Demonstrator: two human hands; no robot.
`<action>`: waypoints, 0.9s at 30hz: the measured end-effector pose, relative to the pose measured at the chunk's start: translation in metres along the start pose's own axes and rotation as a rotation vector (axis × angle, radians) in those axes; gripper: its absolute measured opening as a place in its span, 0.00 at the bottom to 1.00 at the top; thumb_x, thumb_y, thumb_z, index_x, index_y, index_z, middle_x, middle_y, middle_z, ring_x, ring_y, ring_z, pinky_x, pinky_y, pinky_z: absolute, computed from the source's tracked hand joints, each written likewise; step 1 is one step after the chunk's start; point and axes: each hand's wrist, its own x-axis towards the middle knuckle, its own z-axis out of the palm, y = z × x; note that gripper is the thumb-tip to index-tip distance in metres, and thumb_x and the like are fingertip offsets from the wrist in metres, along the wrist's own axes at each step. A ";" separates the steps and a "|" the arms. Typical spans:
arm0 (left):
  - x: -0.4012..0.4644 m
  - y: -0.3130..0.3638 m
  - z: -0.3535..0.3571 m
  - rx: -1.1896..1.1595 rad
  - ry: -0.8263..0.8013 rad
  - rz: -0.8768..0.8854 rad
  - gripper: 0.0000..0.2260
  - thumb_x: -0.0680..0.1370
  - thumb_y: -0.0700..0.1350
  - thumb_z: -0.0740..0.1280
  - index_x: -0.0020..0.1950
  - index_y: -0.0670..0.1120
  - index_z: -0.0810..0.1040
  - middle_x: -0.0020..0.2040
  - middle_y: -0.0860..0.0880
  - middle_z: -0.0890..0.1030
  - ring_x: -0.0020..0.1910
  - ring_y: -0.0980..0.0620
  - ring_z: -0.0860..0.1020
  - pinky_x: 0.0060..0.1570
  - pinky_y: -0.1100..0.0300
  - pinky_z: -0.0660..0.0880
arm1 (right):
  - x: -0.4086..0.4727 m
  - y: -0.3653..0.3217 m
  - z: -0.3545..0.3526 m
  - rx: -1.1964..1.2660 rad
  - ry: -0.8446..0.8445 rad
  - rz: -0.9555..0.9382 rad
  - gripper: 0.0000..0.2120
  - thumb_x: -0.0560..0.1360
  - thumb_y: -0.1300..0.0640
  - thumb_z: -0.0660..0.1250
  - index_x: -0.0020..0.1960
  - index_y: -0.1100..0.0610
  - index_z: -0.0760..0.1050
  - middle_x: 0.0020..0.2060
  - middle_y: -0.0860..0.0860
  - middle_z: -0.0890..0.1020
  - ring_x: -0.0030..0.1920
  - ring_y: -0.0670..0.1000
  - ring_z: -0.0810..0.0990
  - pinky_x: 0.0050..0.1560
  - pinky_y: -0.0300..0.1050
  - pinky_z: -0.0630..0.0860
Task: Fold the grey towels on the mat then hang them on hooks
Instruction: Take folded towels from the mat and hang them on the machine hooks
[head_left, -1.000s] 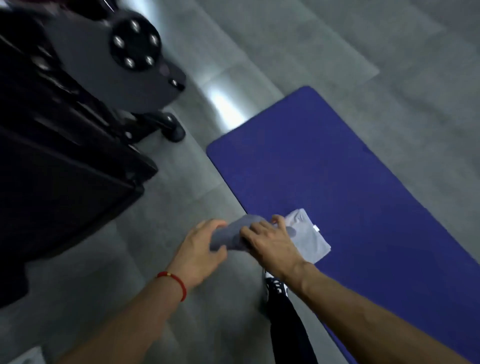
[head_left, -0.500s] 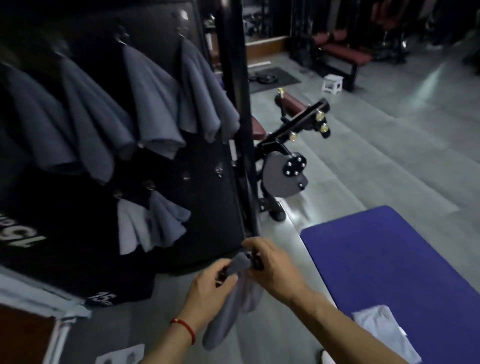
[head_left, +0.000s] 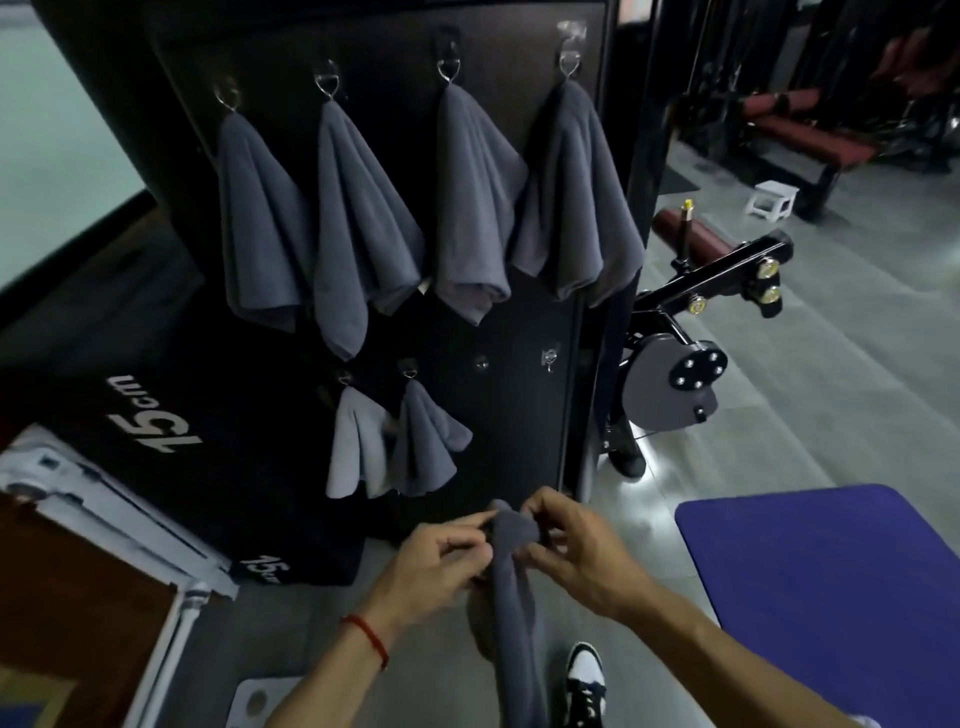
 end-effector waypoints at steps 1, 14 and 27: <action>0.009 -0.005 -0.005 -0.018 0.031 -0.017 0.06 0.77 0.39 0.73 0.53 0.45 0.86 0.65 0.52 0.81 0.62 0.49 0.81 0.55 0.51 0.81 | 0.013 0.007 -0.003 0.005 -0.038 -0.017 0.09 0.77 0.56 0.72 0.53 0.48 0.74 0.47 0.43 0.80 0.49 0.48 0.81 0.48 0.46 0.81; 0.159 0.030 -0.062 0.337 -0.006 -0.121 0.09 0.77 0.47 0.73 0.57 0.50 0.81 0.55 0.54 0.83 0.57 0.58 0.80 0.59 0.60 0.77 | 0.174 0.068 -0.059 0.034 -0.297 0.082 0.11 0.74 0.58 0.75 0.50 0.44 0.78 0.44 0.41 0.83 0.46 0.42 0.82 0.47 0.39 0.78; 0.258 0.000 -0.092 0.314 0.196 -0.168 0.04 0.79 0.45 0.70 0.53 0.46 0.80 0.47 0.49 0.83 0.49 0.52 0.81 0.50 0.57 0.77 | 0.279 0.097 -0.059 -0.255 -0.211 0.284 0.31 0.80 0.48 0.69 0.79 0.48 0.61 0.59 0.44 0.77 0.56 0.45 0.78 0.57 0.36 0.70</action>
